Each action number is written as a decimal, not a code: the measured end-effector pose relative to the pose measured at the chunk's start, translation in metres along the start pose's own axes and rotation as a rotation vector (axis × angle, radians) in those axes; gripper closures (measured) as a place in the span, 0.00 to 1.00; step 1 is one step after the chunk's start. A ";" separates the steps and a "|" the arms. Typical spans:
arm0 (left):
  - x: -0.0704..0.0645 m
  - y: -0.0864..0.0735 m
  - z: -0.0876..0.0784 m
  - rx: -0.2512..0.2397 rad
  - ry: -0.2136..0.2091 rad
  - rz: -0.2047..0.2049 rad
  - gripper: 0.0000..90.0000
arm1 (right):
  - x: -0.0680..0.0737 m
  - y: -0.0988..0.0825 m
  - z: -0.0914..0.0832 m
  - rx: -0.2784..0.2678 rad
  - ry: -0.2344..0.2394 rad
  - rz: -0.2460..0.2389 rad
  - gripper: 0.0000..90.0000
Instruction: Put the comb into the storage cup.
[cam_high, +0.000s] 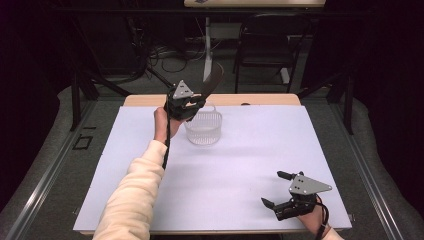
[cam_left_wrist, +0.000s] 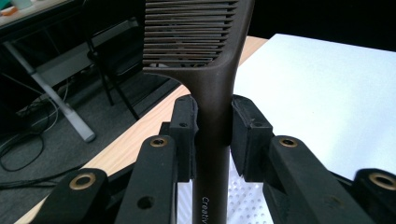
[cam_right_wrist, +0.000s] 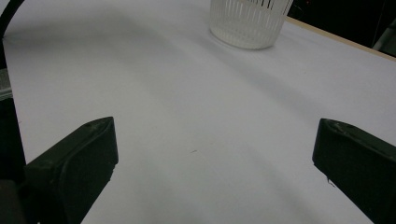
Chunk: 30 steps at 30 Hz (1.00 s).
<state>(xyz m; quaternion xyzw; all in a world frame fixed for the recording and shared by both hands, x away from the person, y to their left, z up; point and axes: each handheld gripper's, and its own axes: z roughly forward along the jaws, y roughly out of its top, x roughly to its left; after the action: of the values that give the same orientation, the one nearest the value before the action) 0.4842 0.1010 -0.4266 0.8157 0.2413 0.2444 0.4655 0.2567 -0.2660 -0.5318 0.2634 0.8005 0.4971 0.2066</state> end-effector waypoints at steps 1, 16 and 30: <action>0.000 0.000 0.000 0.000 -0.002 0.005 0.80 | 0.000 0.000 0.000 0.001 0.000 0.000 0.00; -0.003 -0.002 0.008 -0.022 -0.045 0.079 0.80 | 0.000 0.000 -0.001 0.001 -0.001 0.001 0.00; 0.002 -0.013 0.014 -0.019 -0.071 0.101 0.80 | 0.000 0.000 -0.001 0.004 0.002 0.004 0.00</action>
<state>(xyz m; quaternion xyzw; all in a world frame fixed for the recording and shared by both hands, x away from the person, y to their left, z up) 0.4919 0.0990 -0.4440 0.8306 0.1810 0.2404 0.4685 0.2561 -0.2663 -0.5315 0.2650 0.8011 0.4963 0.2042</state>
